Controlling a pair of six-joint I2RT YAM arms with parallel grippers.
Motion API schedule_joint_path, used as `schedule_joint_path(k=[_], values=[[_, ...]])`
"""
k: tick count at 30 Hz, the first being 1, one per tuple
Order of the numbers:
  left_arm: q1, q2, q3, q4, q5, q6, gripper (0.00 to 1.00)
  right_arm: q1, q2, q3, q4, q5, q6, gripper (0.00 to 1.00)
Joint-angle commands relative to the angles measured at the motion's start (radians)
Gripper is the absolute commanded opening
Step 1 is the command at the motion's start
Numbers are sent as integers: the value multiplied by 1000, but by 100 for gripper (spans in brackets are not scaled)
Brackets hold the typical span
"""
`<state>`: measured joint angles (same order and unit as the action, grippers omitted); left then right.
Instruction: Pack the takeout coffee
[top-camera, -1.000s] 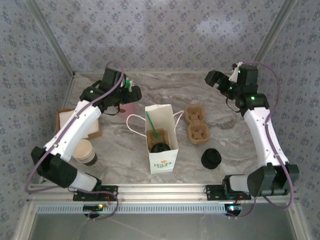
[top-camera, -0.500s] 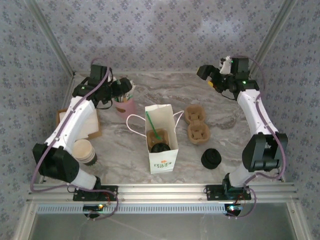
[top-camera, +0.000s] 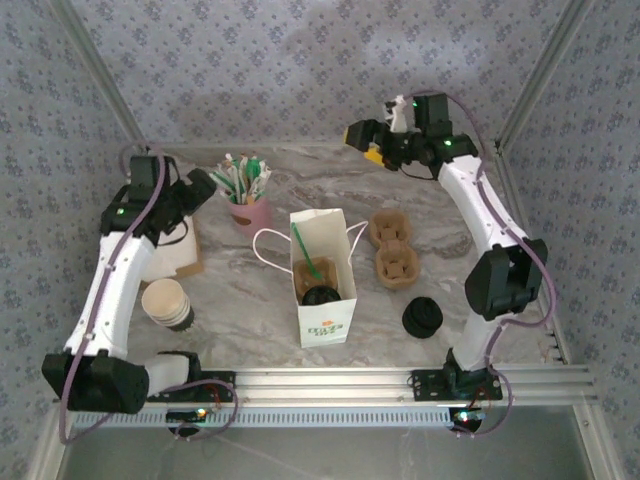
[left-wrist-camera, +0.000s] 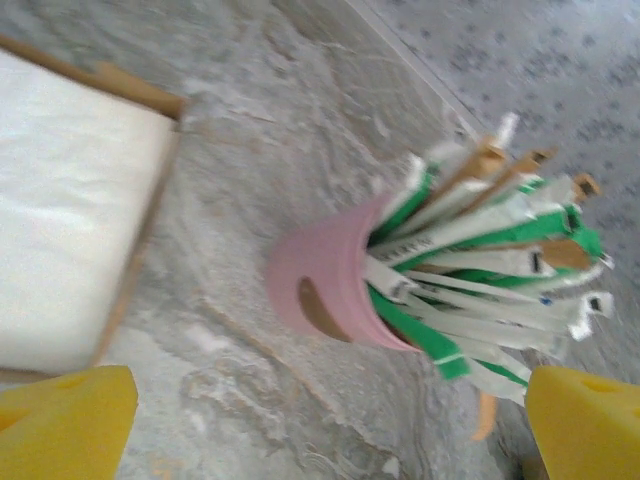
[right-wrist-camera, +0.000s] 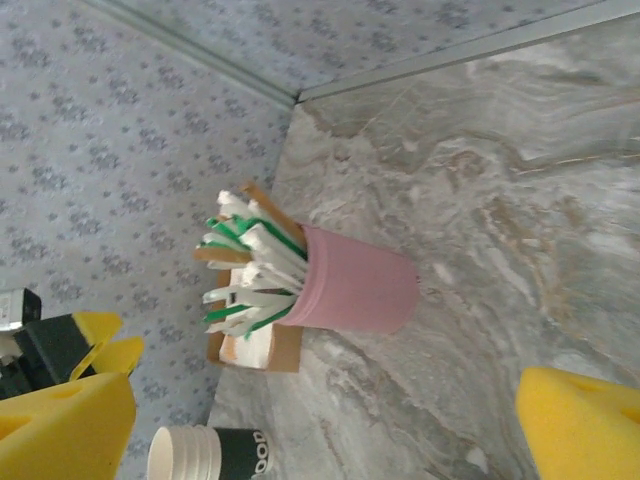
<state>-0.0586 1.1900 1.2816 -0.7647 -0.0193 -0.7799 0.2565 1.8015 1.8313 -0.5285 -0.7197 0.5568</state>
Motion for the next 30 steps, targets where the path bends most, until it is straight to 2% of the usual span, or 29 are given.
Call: schedule_joint_path(k=[1, 6, 10, 20, 26, 30], values=[[62, -50, -41, -67, -46, -37, 99, 55, 55, 124, -104, -15, -52, 100], [171, -109, -123, -32, -64, -68, 99, 147, 141, 286, -222, 6, -146, 100], [226, -35, -117, -14, -69, -75, 96, 203, 192, 374, -311, 73, -214, 100], [257, 300, -1, 23, -163, -16, 72, 226, 211, 357, -369, 190, -314, 100], [293, 416, 33, 39, -186, 49, 68, 218, 220, 333, -357, 203, -328, 100], [303, 491, 68, 20, -193, 103, 62, 218, 217, 313, -340, 196, -327, 100]])
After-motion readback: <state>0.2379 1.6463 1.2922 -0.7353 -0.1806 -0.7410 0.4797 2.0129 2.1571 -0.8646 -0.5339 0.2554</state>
